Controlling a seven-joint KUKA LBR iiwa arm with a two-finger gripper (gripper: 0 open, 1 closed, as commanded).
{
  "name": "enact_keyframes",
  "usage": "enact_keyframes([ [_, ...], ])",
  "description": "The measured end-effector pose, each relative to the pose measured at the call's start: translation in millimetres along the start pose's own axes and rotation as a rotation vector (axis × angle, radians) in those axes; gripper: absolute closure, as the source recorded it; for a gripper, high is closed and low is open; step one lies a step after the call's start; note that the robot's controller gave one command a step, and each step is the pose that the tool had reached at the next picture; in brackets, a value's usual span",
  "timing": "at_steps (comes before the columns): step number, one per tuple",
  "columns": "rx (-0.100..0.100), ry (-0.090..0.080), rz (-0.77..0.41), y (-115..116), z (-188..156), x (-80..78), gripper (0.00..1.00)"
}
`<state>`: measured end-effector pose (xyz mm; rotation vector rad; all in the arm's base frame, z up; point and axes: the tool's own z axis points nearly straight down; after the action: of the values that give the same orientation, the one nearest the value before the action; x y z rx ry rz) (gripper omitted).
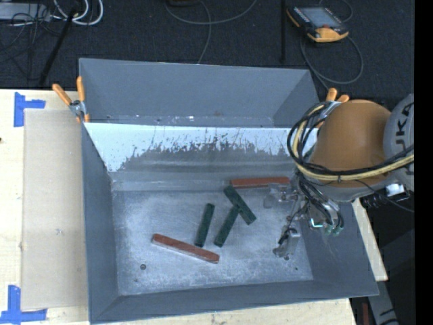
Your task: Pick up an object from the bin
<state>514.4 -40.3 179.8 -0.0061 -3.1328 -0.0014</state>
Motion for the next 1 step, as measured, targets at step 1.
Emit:
enact_keyframes([
  [1, -0.003, -0.001, -0.078, 86.3, 53.5, 28.1, 0.0],
])
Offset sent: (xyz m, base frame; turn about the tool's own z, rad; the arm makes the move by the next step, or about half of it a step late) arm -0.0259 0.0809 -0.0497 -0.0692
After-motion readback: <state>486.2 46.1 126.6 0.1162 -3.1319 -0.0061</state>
